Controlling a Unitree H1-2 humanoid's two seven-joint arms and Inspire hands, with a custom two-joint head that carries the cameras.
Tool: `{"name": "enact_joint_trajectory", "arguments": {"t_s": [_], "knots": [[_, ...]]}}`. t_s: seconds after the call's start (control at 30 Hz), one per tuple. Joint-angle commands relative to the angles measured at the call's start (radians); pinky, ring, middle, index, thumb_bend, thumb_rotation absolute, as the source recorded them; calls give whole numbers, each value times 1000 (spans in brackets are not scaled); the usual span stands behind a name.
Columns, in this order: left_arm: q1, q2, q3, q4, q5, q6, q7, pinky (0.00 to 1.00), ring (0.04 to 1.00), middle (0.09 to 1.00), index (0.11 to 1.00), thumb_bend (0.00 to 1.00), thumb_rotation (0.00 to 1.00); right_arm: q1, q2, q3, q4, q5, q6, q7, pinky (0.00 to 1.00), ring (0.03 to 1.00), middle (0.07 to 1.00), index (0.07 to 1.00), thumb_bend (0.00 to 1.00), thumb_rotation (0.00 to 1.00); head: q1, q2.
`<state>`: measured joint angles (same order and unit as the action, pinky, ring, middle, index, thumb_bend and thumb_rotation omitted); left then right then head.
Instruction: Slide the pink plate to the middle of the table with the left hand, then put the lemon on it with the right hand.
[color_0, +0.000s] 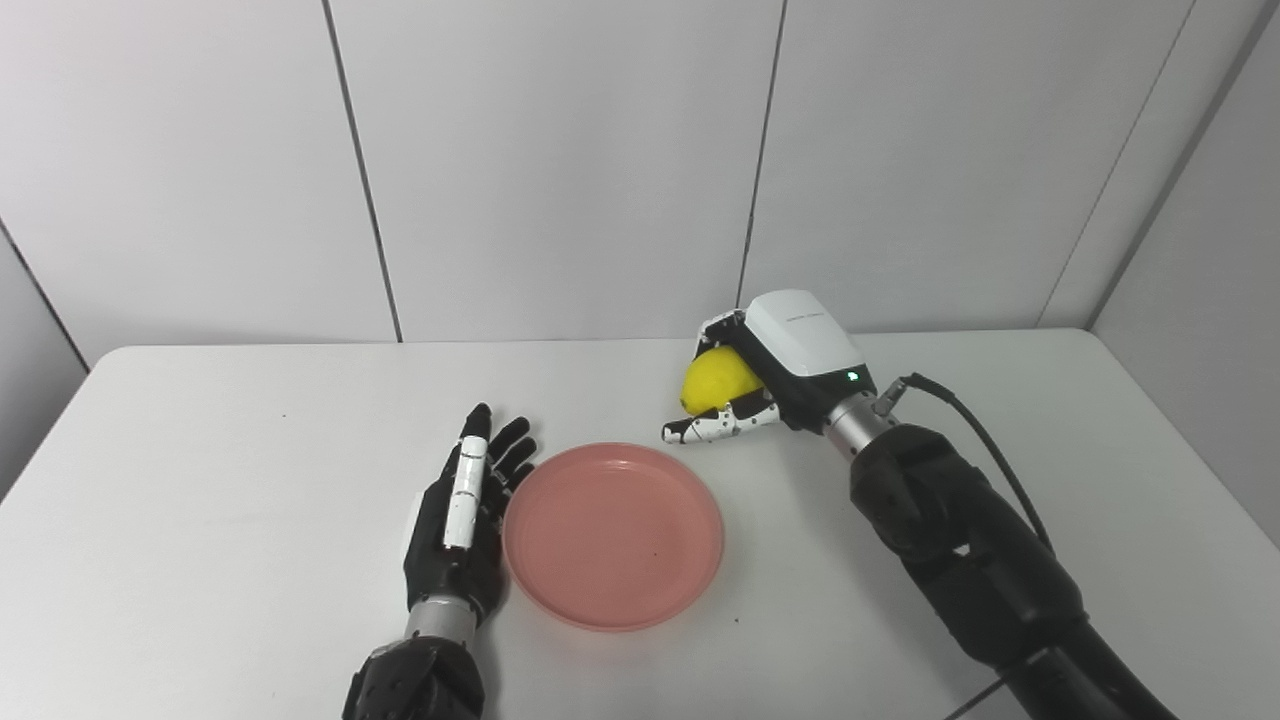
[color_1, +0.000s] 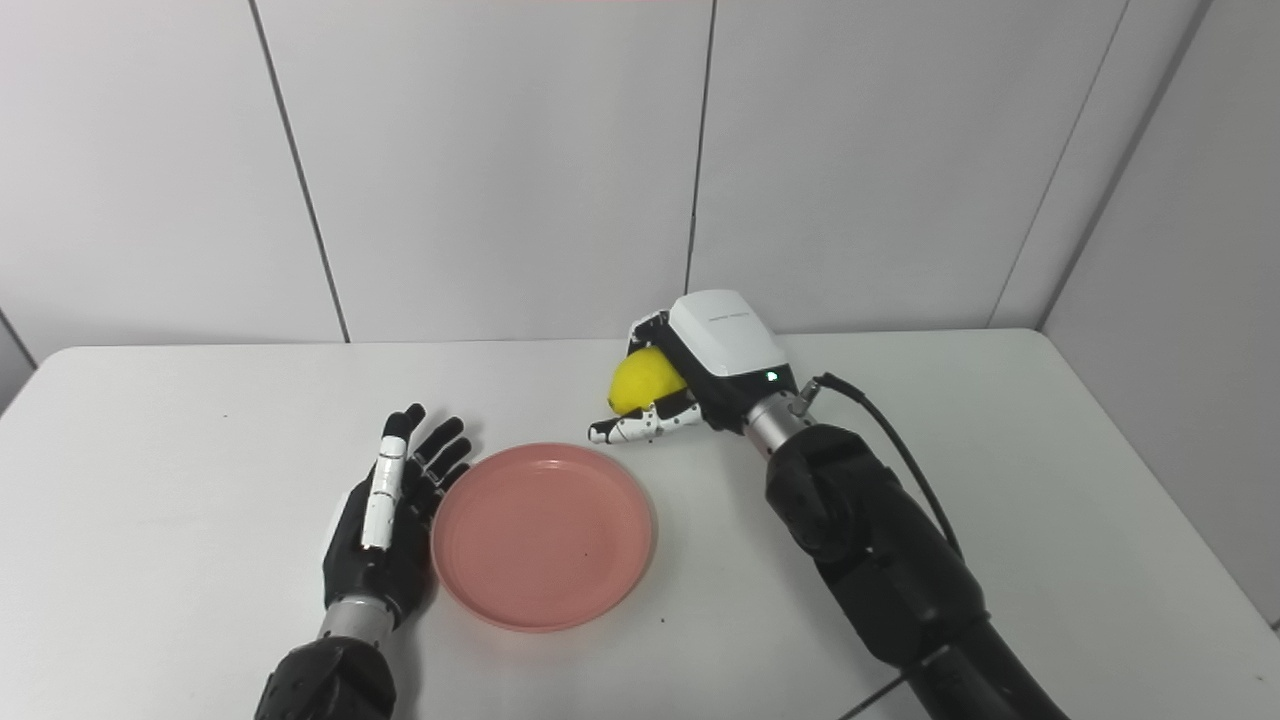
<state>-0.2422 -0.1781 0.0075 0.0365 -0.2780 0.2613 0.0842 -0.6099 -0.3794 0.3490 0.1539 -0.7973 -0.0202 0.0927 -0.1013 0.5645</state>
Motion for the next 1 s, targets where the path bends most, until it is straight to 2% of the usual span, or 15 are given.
{"name": "enact_joint_trajectory", "arguments": {"t_s": [0.0,0.27,0.3,0.37,0.47,0.57,0.67,0.83,0.97], "knots": [[3,-67,-4,18,9,11,26,898,853,822,911,719,705,-58,8,3,-55,4,-43,-1,225,276,339,394,618,547,2,0],[3,-68,-11,16,10,14,41,919,851,815,902,736,701,-65,44,31,-87,4,-51,50,235,284,346,418,630,602,9,1],[3,-68,-12,15,9,15,43,950,866,822,908,741,704,-66,48,34,-88,4,-49,60,209,258,322,379,629,613,9,1],[4,-67,-13,12,6,20,43,972,879,827,911,742,708,-65,59,43,-96,1,-42,79,196,246,310,365,626,620,11,2],[2,-66,-16,11,11,21,48,992,885,821,910,741,717,-63,73,55,-99,5,-62,87,193,247,318,403,611,623,16,2],[-1,-64,-16,14,15,18,52,993,880,817,908,740,720,-62,83,64,-98,12,-73,92,198,253,326,420,607,622,18,1],[-2,-63,-15,15,18,11,53,988,856,801,903,733,717,-63,95,75,-96,15,-68,109,228,288,360,481,599,620,15,1],[-4,-60,-16,16,21,16,52,996,866,811,913,737,729,-71,116,94,-61,-4,-66,113,228,288,355,472,601,602,13,1],[-7,-57,-15,21,28,9,48,933,847,805,918,733,747,-75,120,110,-28,-17,-75,107,247,305,370,439,596,652,8,-2]]}}
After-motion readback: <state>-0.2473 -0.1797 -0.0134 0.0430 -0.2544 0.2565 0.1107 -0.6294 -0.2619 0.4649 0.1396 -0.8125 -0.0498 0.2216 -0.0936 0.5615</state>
